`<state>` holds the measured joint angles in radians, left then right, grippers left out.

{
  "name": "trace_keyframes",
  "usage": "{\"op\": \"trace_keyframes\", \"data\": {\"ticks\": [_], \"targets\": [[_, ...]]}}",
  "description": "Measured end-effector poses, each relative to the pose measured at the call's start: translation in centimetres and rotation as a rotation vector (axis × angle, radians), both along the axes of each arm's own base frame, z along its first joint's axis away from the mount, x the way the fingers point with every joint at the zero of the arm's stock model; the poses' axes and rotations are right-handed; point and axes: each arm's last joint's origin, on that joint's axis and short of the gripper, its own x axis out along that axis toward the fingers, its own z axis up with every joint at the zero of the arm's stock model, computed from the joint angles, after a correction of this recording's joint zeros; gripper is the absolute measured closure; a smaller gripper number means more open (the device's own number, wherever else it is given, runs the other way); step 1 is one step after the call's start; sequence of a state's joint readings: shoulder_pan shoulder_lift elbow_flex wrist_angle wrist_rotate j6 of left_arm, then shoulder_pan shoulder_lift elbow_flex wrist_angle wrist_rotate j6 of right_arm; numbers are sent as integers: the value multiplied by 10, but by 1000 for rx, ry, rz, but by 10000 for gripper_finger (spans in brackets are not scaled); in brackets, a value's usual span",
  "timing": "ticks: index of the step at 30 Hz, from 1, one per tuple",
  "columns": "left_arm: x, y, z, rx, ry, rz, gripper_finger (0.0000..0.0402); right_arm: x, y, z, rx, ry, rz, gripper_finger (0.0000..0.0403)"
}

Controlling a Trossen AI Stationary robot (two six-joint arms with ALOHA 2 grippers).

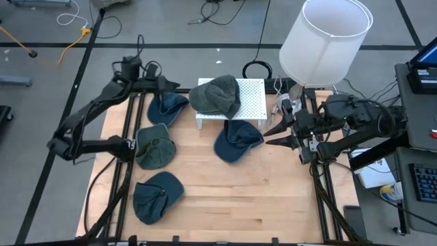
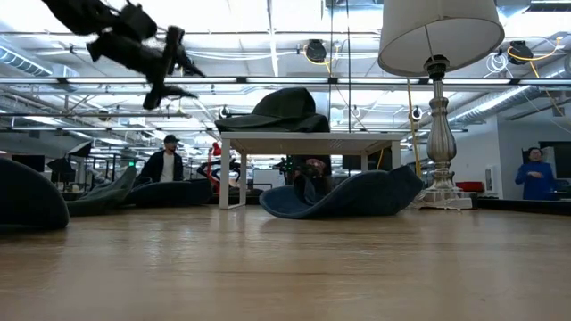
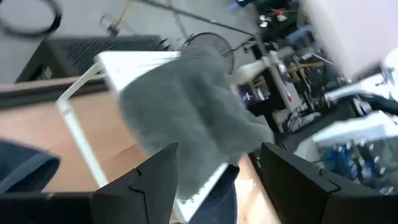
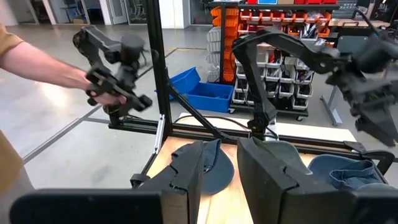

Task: Pick & Place hat
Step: Stack the gray cap on top of the gray cap on the shelf

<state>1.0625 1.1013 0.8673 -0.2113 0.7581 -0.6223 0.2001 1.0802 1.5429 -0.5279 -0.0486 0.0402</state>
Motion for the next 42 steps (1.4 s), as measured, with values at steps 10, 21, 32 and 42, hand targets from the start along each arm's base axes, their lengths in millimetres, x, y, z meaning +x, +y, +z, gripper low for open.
{"op": "trace_keyframes", "data": {"ticks": [10,21,32,42], "targets": [[-11,-60,24,158,100,19,172,13,3,-7,-7,36,0,312],[-23,-94,3,-201,352,321,172,28,6,-15,-17,77,0,312],[-11,-101,-23,-513,564,464,172,27,-2,-14,-98,52,-19,312],[29,-102,-44,-668,818,460,172,28,-14,-17,-199,71,-52,312]]}}
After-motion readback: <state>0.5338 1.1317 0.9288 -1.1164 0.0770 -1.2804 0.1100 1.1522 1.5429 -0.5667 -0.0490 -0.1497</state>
